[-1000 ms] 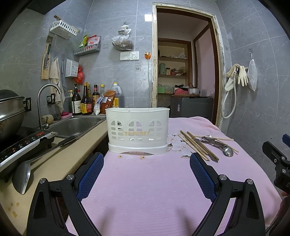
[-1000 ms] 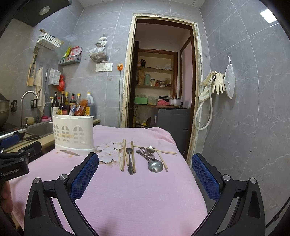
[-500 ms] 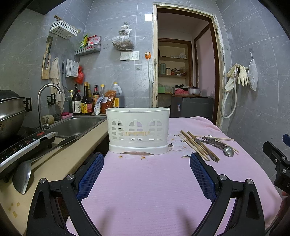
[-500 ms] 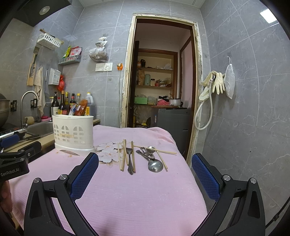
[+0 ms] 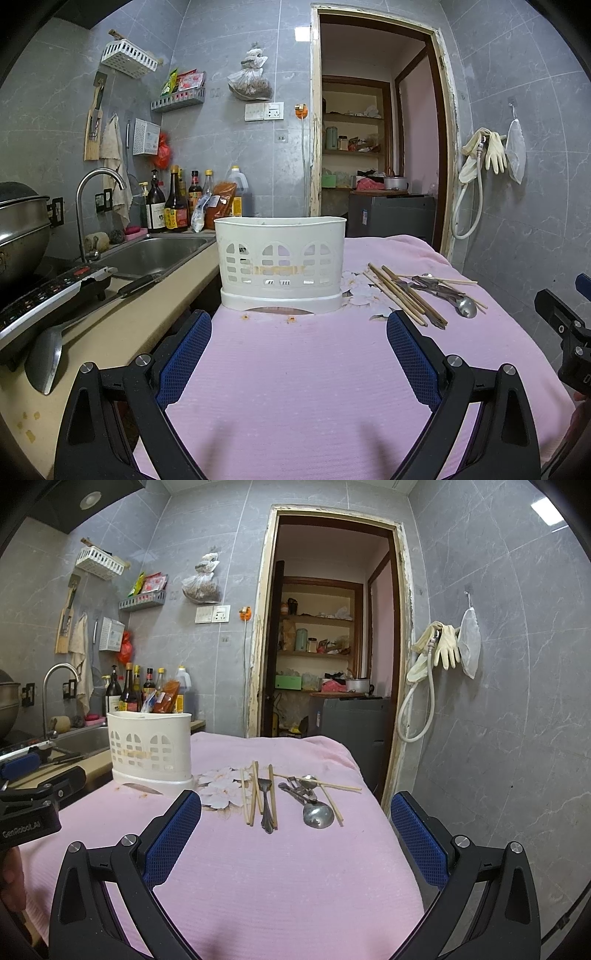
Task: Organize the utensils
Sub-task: 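Lower the left tool onto a wooden chopstick while the right tool grasps another chopstick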
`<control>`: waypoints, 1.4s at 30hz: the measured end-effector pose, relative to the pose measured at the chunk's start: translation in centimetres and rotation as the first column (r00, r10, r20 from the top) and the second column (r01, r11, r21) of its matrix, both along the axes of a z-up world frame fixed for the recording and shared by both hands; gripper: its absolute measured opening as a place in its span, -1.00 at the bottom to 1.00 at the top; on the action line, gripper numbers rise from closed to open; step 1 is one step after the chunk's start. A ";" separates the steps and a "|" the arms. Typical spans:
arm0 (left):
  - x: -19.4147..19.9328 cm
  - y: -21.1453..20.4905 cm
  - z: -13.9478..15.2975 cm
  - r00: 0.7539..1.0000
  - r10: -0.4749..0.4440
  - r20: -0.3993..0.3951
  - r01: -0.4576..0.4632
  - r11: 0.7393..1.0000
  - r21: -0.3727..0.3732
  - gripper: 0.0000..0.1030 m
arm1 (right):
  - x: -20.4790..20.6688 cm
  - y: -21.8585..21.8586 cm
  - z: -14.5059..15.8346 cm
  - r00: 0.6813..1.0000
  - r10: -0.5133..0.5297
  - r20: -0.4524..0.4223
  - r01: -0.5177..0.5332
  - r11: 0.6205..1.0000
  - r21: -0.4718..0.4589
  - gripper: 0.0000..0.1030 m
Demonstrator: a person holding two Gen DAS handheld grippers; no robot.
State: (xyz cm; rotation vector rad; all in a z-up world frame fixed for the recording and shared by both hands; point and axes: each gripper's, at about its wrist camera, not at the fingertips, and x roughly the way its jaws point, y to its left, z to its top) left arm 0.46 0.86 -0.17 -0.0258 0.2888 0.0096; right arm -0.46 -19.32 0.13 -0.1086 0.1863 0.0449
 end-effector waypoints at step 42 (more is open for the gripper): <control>17.4 -4.3 2.3 0.942 -0.127 -0.311 0.114 0.992 -0.060 0.81 | 16.8 -4.3 2.4 0.983 0.089 -0.159 -0.115 0.980 -0.162 1.00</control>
